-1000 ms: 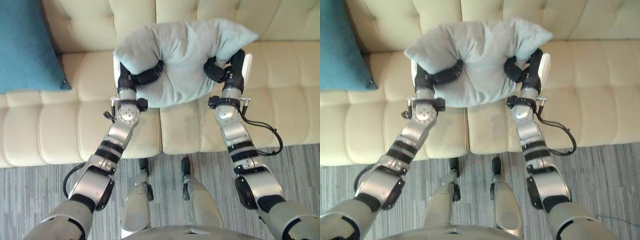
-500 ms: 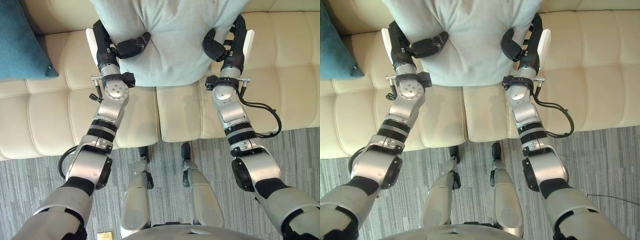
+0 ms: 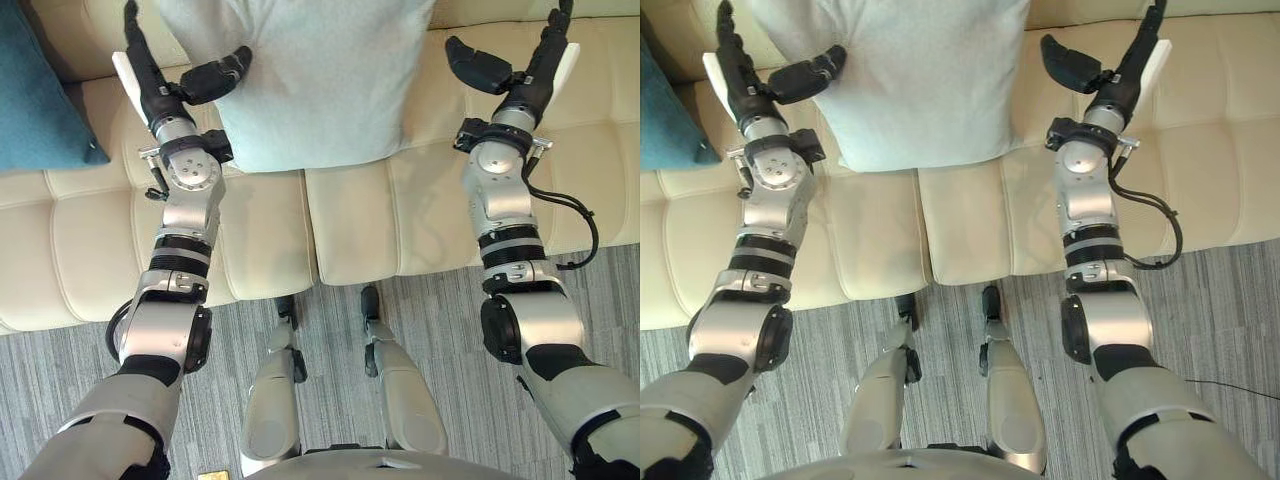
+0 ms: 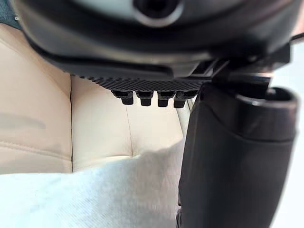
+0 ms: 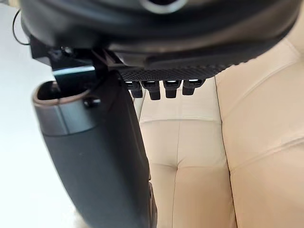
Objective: Pick up cushions and gather them together orderly.
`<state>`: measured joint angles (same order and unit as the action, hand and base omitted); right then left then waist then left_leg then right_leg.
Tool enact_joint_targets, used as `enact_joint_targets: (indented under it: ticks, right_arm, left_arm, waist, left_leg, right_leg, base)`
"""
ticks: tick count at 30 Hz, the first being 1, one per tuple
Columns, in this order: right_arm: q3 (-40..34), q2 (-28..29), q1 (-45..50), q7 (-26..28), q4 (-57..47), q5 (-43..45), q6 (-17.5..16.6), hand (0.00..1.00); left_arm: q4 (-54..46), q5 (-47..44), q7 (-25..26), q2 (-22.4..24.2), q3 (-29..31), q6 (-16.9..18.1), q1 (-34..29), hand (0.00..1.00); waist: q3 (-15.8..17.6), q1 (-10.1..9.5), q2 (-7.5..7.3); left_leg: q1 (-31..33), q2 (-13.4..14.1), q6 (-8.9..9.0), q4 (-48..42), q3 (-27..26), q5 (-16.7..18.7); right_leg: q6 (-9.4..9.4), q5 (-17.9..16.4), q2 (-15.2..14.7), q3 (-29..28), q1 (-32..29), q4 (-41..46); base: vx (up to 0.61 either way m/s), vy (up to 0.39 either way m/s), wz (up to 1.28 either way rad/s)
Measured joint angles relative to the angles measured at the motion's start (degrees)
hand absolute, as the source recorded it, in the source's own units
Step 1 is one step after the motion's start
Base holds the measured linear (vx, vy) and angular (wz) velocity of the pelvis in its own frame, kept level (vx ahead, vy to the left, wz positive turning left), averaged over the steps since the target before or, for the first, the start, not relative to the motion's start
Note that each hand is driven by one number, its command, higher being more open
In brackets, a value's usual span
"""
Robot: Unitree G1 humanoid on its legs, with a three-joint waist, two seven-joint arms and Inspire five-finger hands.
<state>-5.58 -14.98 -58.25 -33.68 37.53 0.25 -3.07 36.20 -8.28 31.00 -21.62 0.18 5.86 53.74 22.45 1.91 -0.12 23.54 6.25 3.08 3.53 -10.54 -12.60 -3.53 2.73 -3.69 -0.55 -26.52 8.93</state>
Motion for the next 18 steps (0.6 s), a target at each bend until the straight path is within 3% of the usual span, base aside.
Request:
enact_joint_targets:
  ticks: [5,11,15,18]
  right_arm:
    - [-2.8,-1.5,1.8,0.7,-0.1,4.7,-0.3,1.00]
    - [-5.0,-2.4,13.3,4.6,-2.6,8.3,-1.0,1.00]
    - [-5.2,-2.2,19.2,6.8,-4.6,8.7,-0.9,1.00]
    - [-5.7,-0.6,26.3,8.6,-10.6,8.7,-1.1,1.00]
  left_arm:
    - [-0.8,-0.7,-0.2,-0.7,4.5,0.4,-1.9,1.00]
    - [-5.3,-5.3,-2.3,-1.6,10.2,1.6,-12.0,1.00]
    - [-6.0,-6.6,-4.0,-1.4,10.5,1.7,-16.6,1.00]
    - [-11.4,-7.0,-5.2,2.1,10.2,2.3,-24.2,1.00]
  waist:
    - [0.0,0.03,0.05]
    - [-0.1,-0.53,0.24]
    - [-0.2,-1.16,0.39]
    - [-0.8,-1.43,1.26]
  left_leg:
    - [-1.4,0.1,0.16,0.2,0.3,-0.1]
    - [-2.2,0.1,0.18,0.3,0.6,-0.1]
    - [-2.6,0.1,0.20,0.3,1.0,-0.1]
    - [-2.9,0.0,0.18,0.7,1.3,-0.2]
  right_leg:
    - [0.00,0.0,0.0,0.2,1.6,-0.7]
    - [0.00,0.0,0.0,0.5,2.7,-0.9]
    - [0.00,0.0,0.0,0.7,3.2,-1.1]
    - [-0.04,0.0,-0.1,1.0,3.5,-1.2]
  base:
    - [0.07,-0.013,-0.01]
    - [0.06,-0.001,0.03]
    - [0.02,0.000,0.02]
    - [0.02,0.005,0.04]
